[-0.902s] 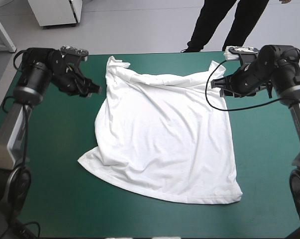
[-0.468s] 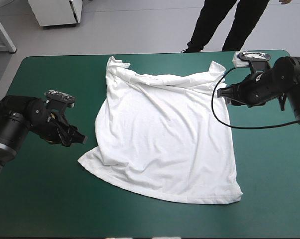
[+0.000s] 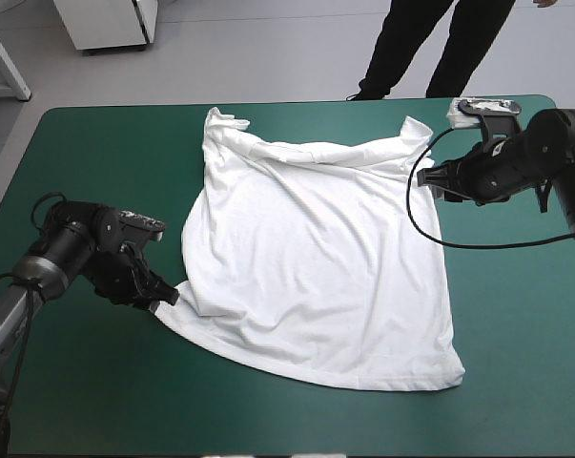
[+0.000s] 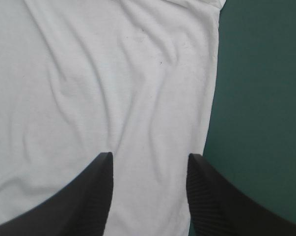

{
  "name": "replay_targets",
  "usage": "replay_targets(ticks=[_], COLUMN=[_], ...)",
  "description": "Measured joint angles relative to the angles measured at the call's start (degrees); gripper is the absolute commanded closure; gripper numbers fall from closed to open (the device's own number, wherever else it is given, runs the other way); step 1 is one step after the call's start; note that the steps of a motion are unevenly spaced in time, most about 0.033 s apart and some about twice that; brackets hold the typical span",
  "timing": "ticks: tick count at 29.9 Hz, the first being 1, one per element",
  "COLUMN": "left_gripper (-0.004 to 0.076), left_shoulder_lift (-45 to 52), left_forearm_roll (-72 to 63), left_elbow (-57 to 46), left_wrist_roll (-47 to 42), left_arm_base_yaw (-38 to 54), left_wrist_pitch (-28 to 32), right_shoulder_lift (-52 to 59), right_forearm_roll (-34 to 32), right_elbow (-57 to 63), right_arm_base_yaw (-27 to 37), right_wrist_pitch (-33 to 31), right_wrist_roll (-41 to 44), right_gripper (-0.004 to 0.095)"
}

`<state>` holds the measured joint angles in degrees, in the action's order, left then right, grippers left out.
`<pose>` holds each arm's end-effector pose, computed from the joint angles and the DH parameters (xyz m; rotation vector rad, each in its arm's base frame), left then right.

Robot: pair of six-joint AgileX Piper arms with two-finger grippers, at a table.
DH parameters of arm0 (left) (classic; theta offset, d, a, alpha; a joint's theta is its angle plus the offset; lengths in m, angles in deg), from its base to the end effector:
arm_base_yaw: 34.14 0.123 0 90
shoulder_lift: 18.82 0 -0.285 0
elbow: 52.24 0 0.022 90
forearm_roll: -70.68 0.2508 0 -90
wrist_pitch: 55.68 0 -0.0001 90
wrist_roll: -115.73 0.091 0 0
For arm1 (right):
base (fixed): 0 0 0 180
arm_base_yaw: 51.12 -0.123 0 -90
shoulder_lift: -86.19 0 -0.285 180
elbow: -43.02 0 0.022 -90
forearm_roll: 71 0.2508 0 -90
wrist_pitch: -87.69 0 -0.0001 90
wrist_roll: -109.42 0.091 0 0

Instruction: Fold the cloth

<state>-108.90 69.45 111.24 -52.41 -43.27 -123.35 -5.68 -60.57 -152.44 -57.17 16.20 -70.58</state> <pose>0.2525 -0.0424 0.2669 0.5432 2.9921 -0.0272 0.2926 0.0467 0.4124 -0.1256 2.5759 0.2835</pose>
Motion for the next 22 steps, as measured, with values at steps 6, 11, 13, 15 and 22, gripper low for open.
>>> replay_targets(ticks=[6, 11, 13, 15, 22], left_gripper=[0.0367, 0.0367, 0.0367, 0.0367, 0.0744], left_shoulder_lift=[-1.7, -5.3, -7.3, -8.7, -10.5], left_forearm_roll=[-1.9, -2.5, -2.4, -2.4, -2.4], left_elbow=[-4.1, -4.4, -4.4, -4.1, -3.2], left_wrist_roll=[0.0, 0.0, -0.2, -0.2, -0.7], left_arm_base_yaw=[0.0, 0.0, 0.0, 0.0, 0.0], left_wrist_pitch=[5.3, 8.6, 9.5, 9.6, 8.6], right_shoulder_lift=[0.1, 0.0, 0.0, 0.0, 0.5], right_forearm_roll=[-0.1, -0.1, -0.1, -0.1, -0.1], right_elbow=[0.0, 0.0, 0.0, 0.0, 0.1], right_arm_base_yaw=[0.0, 0.0, 0.0, 0.0, 0.0], right_wrist_pitch=[0.0, 0.0, 0.0, 0.0, 0.0], right_wrist_roll=[0.0, 0.0, 0.0, 0.0, 0.0], right_gripper=[0.0475, 0.0517, 0.0517, 0.0517, 0.0517])
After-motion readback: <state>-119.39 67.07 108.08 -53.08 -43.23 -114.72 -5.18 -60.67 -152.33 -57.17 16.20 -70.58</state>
